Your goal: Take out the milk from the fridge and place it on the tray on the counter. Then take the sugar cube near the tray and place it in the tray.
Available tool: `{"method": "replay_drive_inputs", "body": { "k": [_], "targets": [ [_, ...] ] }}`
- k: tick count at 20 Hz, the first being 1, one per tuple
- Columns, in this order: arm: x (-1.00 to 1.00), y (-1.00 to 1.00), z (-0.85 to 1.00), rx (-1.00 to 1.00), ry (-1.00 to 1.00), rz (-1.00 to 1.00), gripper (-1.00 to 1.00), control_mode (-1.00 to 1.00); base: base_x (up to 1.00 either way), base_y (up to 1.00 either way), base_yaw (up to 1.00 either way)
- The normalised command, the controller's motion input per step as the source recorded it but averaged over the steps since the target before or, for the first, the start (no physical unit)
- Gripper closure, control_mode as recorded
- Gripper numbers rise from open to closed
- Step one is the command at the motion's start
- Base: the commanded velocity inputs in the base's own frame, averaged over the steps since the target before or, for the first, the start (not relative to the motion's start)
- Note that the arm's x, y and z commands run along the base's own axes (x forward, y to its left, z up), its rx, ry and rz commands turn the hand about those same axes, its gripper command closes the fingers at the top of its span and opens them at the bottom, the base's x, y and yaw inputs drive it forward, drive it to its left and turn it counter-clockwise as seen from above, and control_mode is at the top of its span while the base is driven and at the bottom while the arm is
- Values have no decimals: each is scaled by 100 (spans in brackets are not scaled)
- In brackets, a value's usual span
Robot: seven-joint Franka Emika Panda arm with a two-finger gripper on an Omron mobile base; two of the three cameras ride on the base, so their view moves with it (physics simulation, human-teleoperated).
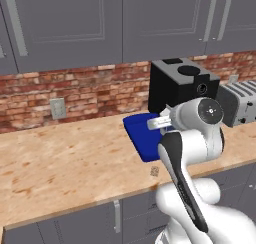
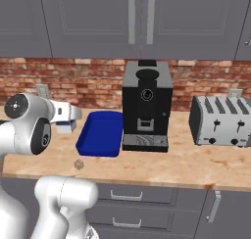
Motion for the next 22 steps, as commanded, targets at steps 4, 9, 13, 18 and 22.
{"method": "replay_drive_inputs", "body": {
  "k": [4,9,13,18,22],
  "targets": [
    [78,24,-60,0,0,-12,100,-100,0,0,0],
    [54,12,-25,2,1,-18,100,-100,0,0,0],
    [31,0,0,9,13,-1,100,-100,0,0,0],
    [23,0,0,0,25,0,100,-100,0,0,0],
    [13,0,-9,0,2,0,100,-100,0,0,0]
  ]
}}
